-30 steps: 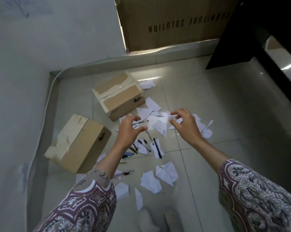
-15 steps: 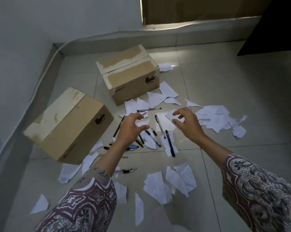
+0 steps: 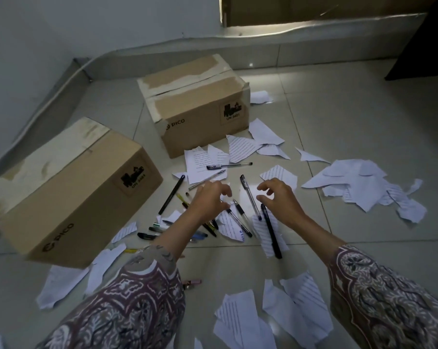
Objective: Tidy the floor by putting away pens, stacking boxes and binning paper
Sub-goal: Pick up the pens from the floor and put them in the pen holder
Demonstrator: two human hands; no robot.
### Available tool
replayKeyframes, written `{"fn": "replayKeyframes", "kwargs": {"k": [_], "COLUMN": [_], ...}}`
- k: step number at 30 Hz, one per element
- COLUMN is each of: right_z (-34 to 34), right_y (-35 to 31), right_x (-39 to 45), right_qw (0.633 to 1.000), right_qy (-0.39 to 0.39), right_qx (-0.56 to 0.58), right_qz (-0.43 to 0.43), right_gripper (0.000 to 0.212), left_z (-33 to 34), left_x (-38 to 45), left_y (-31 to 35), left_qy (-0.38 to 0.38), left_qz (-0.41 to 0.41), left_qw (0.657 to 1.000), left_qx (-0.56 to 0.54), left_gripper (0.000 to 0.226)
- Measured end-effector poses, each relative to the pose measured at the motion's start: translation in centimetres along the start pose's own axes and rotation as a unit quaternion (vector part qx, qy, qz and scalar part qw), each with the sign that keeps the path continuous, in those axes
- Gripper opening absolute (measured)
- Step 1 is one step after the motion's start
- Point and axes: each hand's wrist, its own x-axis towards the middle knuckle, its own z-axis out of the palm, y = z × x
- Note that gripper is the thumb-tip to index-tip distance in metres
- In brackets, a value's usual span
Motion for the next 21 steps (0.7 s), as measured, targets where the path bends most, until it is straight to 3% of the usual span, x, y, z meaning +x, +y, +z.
{"fn": "replayKeyframes", "kwargs": {"k": [12,21], "right_z": [3.3,4.9], "right_y": [3.7,4.1], "right_x": [3.5,4.4], "right_qw": [1.000,0.999], "right_qy": [0.002,-0.001], "right_qx": [-0.013,-0.034], "right_qz": [0.014,0.004], "right_gripper": [0.020,0.009], "left_z": [5.6,4.5], "left_x": [4.6,5.3], "left_y": [-3.8,-5.0], "left_qy": [-0.080,-0.059], "left_qz": [0.056,0.099], "left_qw": [0.980,0.988], "left_qx": [0.174,0.100], "left_gripper": [0.027,0.012]}}
